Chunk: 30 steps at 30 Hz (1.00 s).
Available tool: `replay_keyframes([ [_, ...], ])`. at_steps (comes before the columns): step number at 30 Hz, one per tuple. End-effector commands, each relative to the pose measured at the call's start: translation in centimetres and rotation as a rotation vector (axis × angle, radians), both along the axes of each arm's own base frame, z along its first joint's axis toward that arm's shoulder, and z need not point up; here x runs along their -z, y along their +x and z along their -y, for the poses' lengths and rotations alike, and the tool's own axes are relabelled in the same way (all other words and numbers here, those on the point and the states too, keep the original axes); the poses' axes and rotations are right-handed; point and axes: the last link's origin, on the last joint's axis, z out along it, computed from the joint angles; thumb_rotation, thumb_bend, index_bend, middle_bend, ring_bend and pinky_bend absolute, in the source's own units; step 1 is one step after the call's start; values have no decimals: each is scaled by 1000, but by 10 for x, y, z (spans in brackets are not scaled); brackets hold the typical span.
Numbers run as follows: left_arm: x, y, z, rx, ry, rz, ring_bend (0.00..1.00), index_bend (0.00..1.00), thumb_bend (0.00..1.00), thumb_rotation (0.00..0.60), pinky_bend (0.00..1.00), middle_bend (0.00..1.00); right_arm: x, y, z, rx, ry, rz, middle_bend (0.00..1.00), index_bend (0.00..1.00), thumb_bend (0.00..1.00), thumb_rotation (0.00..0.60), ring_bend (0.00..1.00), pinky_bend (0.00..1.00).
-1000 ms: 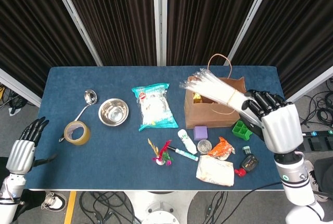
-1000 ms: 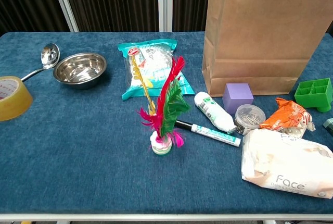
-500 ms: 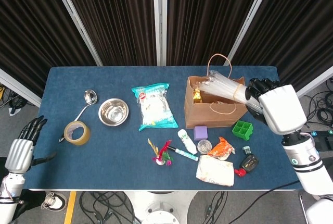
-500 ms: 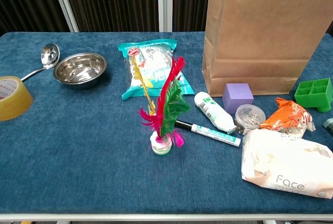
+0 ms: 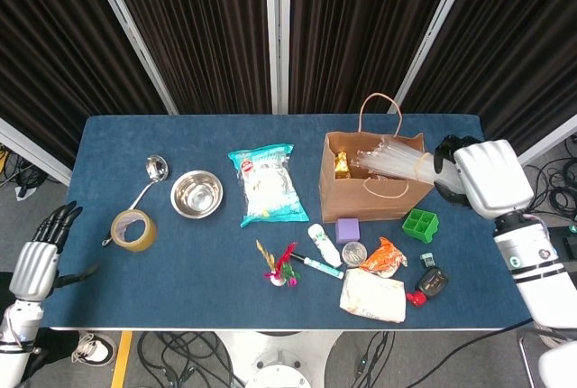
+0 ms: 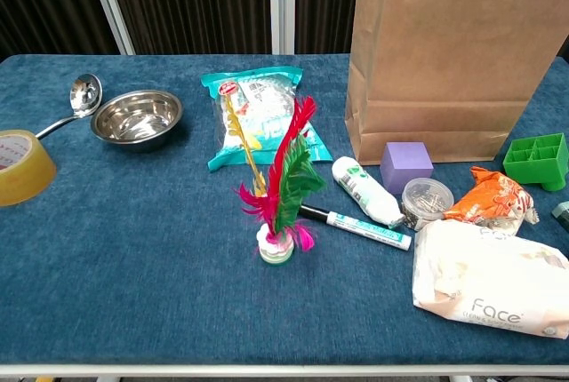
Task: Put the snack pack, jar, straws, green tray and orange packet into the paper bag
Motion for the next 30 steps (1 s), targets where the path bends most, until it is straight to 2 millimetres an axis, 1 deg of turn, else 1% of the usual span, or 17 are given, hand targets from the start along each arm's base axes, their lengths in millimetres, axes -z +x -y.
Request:
replay_keyframes([
  [1, -1, 0, -1, 0, 3, -1, 12, 100, 58, 600, 156, 143, 4, 10, 10, 16, 37, 11, 524, 680, 429, 600, 489, 708],
  [5, -2, -2, -3, -8, 6, 0, 12, 100, 58, 600, 156, 143, 9, 19, 19, 22, 59, 25, 513, 677, 372, 600, 488, 708],
  [7, -1, -2, -3, -12, 4, -1, 12, 100, 58, 600, 156, 143, 12, 21, 22, 29, 67, 27, 501, 661, 323, 600, 483, 706],
  [14, -3, -4, -5, -18, 8, 1, 12, 100, 57, 600, 156, 143, 16, 25, 33, 77, 103, 39, 451, 587, 88, 600, 415, 644],
  [16, -2, -4, -5, -22, 7, 3, 12, 100, 58, 600, 156, 143, 15, 25, 34, 80, 107, 32, 434, 560, 12, 600, 376, 598],
  [19, -2, -5, -5, -25, 5, 4, 12, 100, 58, 600, 156, 143, 14, 26, 36, 75, 100, 11, 400, 513, 0, 600, 306, 509],
  [20, -1, -5, -6, -25, 5, 5, 12, 100, 58, 600, 156, 143, 13, 25, 37, 74, 96, 4, 391, 501, 0, 600, 292, 493],
  [22, -1, -5, -6, -26, 5, 5, 12, 100, 58, 600, 156, 143, 12, 27, 38, 69, 84, 1, 353, 444, 0, 600, 234, 443],
  [25, -1, -6, -6, -25, 6, 4, 12, 100, 58, 600, 156, 143, 10, 33, 39, 39, 53, 24, 331, 413, 0, 600, 208, 424],
  [30, -2, -5, -7, -22, 10, 2, 12, 100, 58, 600, 156, 143, -3, 49, 36, -85, -37, 116, 327, 408, 0, 600, 208, 424],
])
